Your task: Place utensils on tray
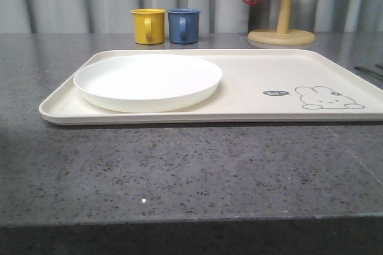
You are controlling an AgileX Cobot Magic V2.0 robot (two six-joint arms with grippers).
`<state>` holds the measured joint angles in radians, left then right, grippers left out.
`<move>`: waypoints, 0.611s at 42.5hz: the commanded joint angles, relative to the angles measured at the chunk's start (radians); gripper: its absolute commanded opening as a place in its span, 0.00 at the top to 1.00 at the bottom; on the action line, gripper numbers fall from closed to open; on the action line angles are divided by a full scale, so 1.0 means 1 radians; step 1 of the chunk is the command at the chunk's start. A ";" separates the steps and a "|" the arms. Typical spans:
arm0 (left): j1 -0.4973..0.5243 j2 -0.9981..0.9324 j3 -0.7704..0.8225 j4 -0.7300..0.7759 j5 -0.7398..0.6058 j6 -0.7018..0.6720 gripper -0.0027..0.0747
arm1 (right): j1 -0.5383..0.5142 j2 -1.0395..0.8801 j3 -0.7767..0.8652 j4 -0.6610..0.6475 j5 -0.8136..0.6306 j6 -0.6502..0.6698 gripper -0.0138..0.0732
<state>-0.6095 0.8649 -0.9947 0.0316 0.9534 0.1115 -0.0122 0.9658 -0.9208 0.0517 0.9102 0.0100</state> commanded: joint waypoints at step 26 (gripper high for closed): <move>-0.004 -0.007 -0.028 -0.005 -0.060 -0.015 0.63 | -0.014 0.567 -0.419 -0.052 0.162 -0.031 0.24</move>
<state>-0.6095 0.8649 -0.9947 0.0316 0.9534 0.1115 -0.0218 1.5269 -1.2914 0.0296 1.0830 -0.0054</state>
